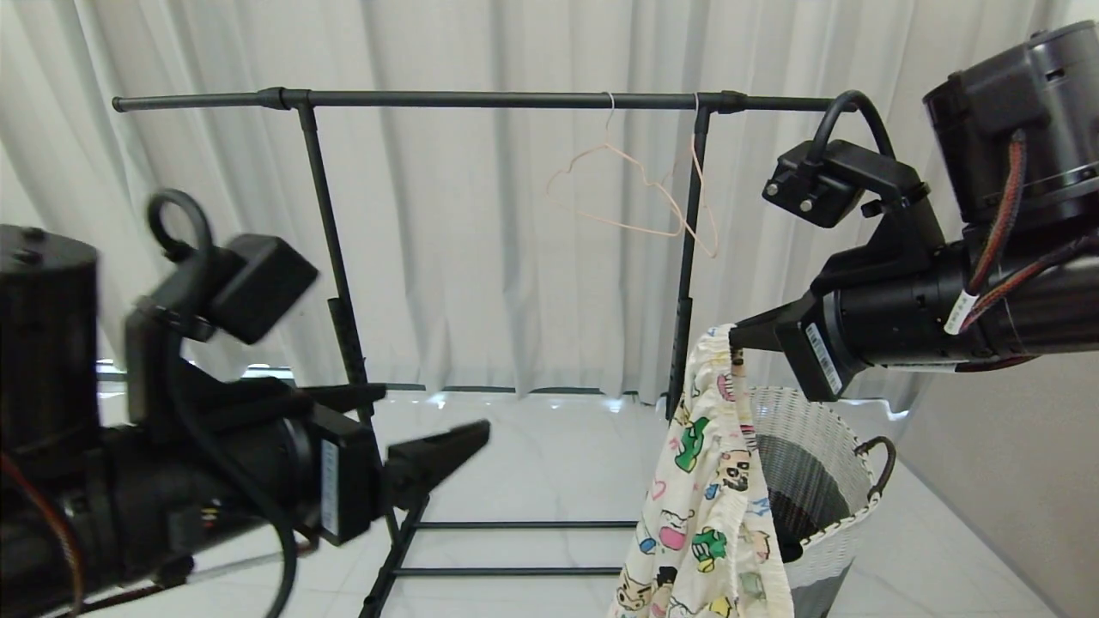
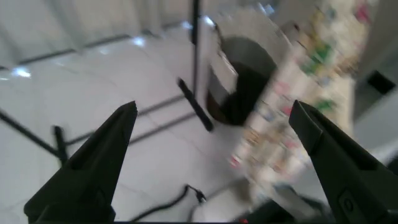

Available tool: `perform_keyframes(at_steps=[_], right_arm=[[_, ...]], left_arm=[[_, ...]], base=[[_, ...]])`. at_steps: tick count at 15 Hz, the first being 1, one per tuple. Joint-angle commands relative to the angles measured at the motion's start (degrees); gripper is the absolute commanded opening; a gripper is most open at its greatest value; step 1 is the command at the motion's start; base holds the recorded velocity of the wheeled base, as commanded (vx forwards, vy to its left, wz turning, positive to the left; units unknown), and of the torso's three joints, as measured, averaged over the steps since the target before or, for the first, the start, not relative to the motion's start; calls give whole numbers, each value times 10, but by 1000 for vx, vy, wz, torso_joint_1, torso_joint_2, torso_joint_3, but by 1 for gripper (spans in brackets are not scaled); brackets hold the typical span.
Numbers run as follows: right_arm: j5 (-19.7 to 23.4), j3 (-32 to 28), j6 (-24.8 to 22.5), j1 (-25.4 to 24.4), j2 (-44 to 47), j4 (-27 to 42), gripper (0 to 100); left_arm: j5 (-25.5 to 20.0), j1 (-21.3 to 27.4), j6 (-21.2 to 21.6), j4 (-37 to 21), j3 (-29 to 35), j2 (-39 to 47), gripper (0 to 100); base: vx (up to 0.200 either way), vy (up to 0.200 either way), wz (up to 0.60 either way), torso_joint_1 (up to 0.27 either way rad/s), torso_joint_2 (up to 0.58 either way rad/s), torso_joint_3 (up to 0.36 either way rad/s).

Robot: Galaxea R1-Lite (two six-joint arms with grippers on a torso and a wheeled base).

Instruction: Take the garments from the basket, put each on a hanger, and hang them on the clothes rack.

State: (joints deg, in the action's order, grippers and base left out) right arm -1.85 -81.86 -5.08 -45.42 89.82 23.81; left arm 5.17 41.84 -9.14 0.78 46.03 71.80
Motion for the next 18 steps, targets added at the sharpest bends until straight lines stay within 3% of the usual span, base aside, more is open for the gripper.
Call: perform_keyframes(at_steps=[1, 4, 7, 9, 15, 18], right_arm=[[0, -8, 0, -12, 7, 0, 0], [-1, -10, 4, -20, 6, 0, 0], [-8, -36, 23, -35, 16, 2, 0], [-14, -41, 24, -36, 19, 2, 0], [-16, -56, 24, -61, 25, 4, 0], [-38, -64, 24, -70, 28, 10, 0]], left_arm=[[4, 91, -30, 1, 18, 94, 100], [3, 131, -59, 6, 38, 154, 100], [4, 136, -83, 95, 48, 237, 100], [3, 138, -83, 121, 51, 263, 100], [1, 138, -86, 122, 78, 296, 100], [12, 136, -95, 121, 76, 313, 100]], base=[[0, 0, 0, 0, 0, 0], [0, 0, 0, 0, 0, 0], [0, 0, 0, 0, 0, 0], [0, 0, 0, 0, 0, 0], [0, 0, 0, 0, 0, 0], [0, 0, 0, 0, 0, 0]])
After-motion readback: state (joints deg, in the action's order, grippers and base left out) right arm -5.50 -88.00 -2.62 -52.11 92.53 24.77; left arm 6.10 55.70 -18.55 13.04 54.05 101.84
